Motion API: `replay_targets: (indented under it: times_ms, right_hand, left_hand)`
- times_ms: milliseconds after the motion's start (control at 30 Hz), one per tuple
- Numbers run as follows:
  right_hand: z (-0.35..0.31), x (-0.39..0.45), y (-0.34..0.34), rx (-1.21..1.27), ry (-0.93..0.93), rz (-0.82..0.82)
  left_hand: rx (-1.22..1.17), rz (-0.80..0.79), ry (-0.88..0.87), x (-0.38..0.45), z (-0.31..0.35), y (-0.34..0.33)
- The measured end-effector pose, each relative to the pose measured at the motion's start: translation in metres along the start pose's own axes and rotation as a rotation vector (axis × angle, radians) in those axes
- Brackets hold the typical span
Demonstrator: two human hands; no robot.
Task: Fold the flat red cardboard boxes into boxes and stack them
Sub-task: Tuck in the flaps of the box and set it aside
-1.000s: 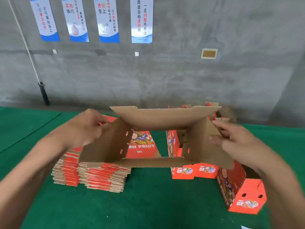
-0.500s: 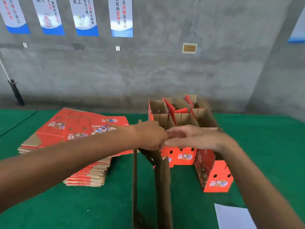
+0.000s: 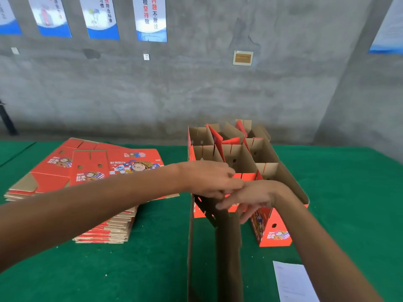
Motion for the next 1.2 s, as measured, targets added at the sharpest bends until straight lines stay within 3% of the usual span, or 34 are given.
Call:
replay_targets:
  times_ms: [167, 267, 300, 367, 433, 533, 600, 700, 867, 933, 1033, 1100, 1167, 1200]
  right_hand:
    - [0.016, 0.017, -0.017, -0.091, -0.059, -0.012]
    - [0.031, 0.023, -0.021, -0.065, -0.123, 0.005]
    - [0.037, 0.025, -0.021, -0.041, -0.144, 0.024]
    - [0.048, 0.029, -0.021, 0.022, -0.182, 0.093]
    - [0.056, 0.034, -0.022, 0.086, -0.213, 0.208]
    - [0.066, 0.037, -0.027, 0.232, -0.288, 0.246]
    - [0.076, 0.035, -0.032, 0.251, -0.31, 0.218]
    - [0.092, 0.035, -0.041, 0.291, -0.283, 0.212]
    - [0.098, 0.035, -0.048, 0.307, -0.216, 0.183]
    - [0.101, 0.029, -0.046, 0.281, -0.194, 0.162]
    - [0.114, 0.018, -0.042, 0.241, -0.183, 0.122]
    - [0.124, 0.014, -0.048, 0.22, -0.183, 0.091]
    - [0.134, 0.014, -0.056, 0.229, -0.206, 0.102]
    - [0.138, 0.014, -0.059, 0.24, -0.213, 0.104]
  left_hand:
    - [-0.025, -0.008, 0.085, 0.001, 0.012, 0.007]
    - [-0.09, 0.26, 0.257, -0.007, 0.011, 0.027]
    - [-0.193, 0.384, 0.375, -0.017, 0.013, 0.034]
    - [-0.618, 0.545, 0.638, -0.047, 0.026, 0.033]
    - [-0.925, 0.437, 0.822, -0.08, 0.043, 0.007]
    - [-0.961, 0.057, 0.852, -0.106, 0.067, -0.04]
    - [-1.026, 0.074, 0.941, -0.107, 0.068, -0.059]
    - [-0.845, 0.015, 1.089, -0.105, 0.061, -0.072]
    - [-0.692, -0.179, 1.134, -0.108, 0.04, -0.08]
    - [-0.501, -0.229, 1.19, -0.114, 0.026, -0.079]
    - [-0.213, -0.173, 1.315, -0.131, -0.011, -0.081]
    - [-0.271, -0.072, 1.417, -0.138, -0.027, -0.093]
    - [-0.215, -0.065, 1.4, -0.143, -0.028, -0.108]
    - [-0.069, -0.065, 1.324, -0.146, -0.025, -0.116]
Point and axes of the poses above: each hand's wrist, its own x-axis towards the middle knuckle, its own y-axis out of the back of the hand, z = x × y, the point moved 1 cm from there along x, towards the middle knuckle, and after that the axes turned 9 degrees about z, right-handed, at the moved point
